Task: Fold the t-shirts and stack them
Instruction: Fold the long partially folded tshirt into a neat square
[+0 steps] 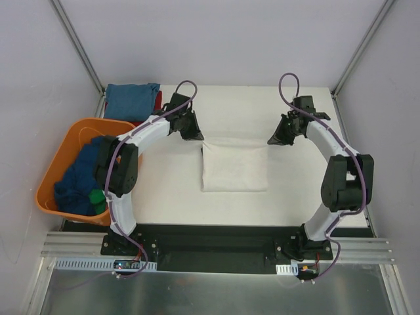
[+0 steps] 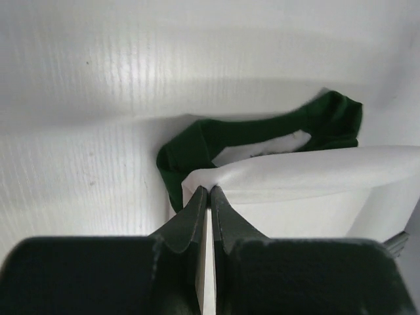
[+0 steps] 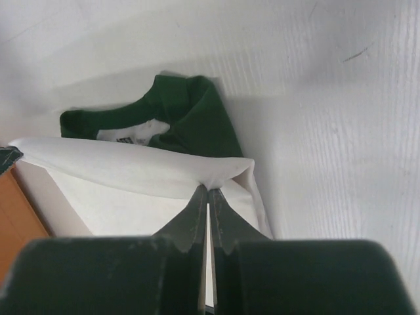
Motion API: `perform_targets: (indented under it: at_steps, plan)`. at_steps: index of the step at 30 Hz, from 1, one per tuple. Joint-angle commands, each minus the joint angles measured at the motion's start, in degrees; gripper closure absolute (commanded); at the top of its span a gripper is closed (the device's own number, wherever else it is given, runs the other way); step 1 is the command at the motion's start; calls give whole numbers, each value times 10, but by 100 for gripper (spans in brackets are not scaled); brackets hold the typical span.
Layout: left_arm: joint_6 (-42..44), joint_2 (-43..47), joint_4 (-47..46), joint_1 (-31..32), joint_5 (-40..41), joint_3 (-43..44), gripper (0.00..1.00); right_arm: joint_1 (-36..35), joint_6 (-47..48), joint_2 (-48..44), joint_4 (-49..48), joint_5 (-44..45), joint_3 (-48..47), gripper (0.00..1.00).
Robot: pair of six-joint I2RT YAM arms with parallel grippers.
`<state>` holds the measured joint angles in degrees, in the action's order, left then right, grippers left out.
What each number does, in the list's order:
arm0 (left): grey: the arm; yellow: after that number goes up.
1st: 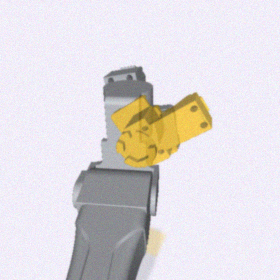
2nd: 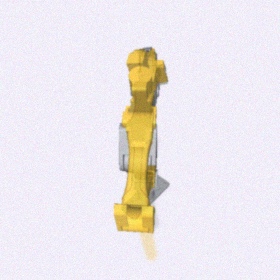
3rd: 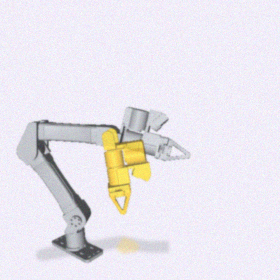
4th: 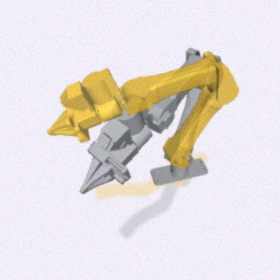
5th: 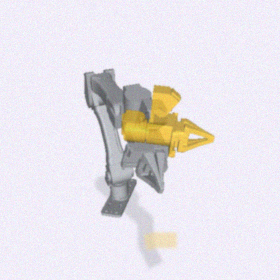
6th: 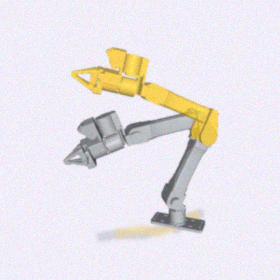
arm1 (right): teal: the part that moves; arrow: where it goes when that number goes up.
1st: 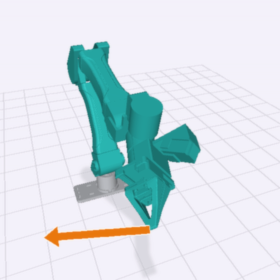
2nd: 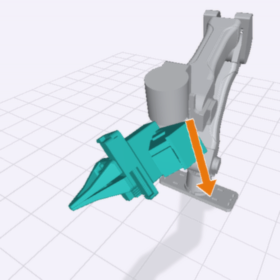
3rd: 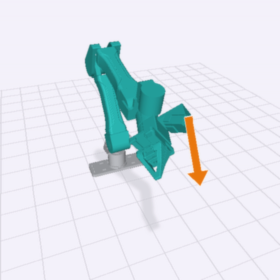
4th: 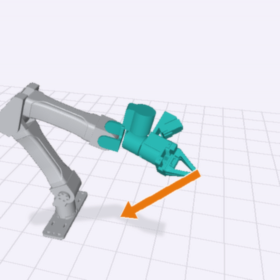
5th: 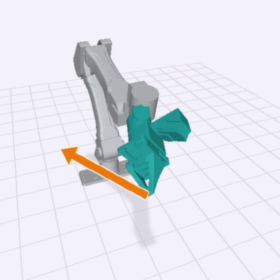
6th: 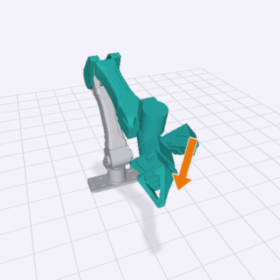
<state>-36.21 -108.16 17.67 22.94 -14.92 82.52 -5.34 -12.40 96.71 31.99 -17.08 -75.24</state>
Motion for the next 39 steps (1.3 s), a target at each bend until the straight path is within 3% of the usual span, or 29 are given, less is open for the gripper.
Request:
perform_targets:
  at_steps: [1, 4, 6, 7, 8, 9, 10, 11, 13, 14, 19, 25, 29, 39]
  plan:
    - [19, -48, 11, -17, 23, 37, 100, 14, 2, 72, -19, 13, -56, 99]
    - [14, -75, 11, -25, 8, 51, 100, 18, -7, 123, -19, -20, -86, 99]
    - [13, -84, 11, -29, 6, 57, 93, 18, -9, 139, -18, -29, -97, 87]
    - [12, -84, 11, -30, 3, 60, 75, 18, -9, 146, -11, -29, -104, 81]
    - [13, -79, 11, -31, -5, 62, 62, 18, -4, 147, -4, -30, -117, 67]
    - [16, -74, 11, -31, -9, 63, 49, 18, -3, 146, 5, -29, -122, 60]
    - [17, -67, 12, -31, -13, 63, 42, 17, 1, 131, 16, -29, -124, 53]
    - [18, -45, 12, -31, -26, 56, 28, 17, 3, 119, 18, -29, -115, 38]
    - [13, -17, 12, -29, -37, 41, 18, 17, 7, 68, 24, -24, -98, 26]
    - [8, 16, 11, -28, -51, 17, 3, 16, 8, 47, 23, -23, -84, 2]
    - [-7, 116, -3, 23, -50, -62, 1, 0, 6, -91, -3, -51, 39, 3]
    - [-41, 184, -42, 108, -51, -152, 1, -60, -41, -180, -72, -100, 177, 3]
    - [-57, 169, -67, 150, -41, -196, 1, -80, -60, -175, -104, -101, 210, 3]
    - [-75, 87, -73, 151, -4, -256, 1, -85, -65, -98, -134, -58, 273, 3]
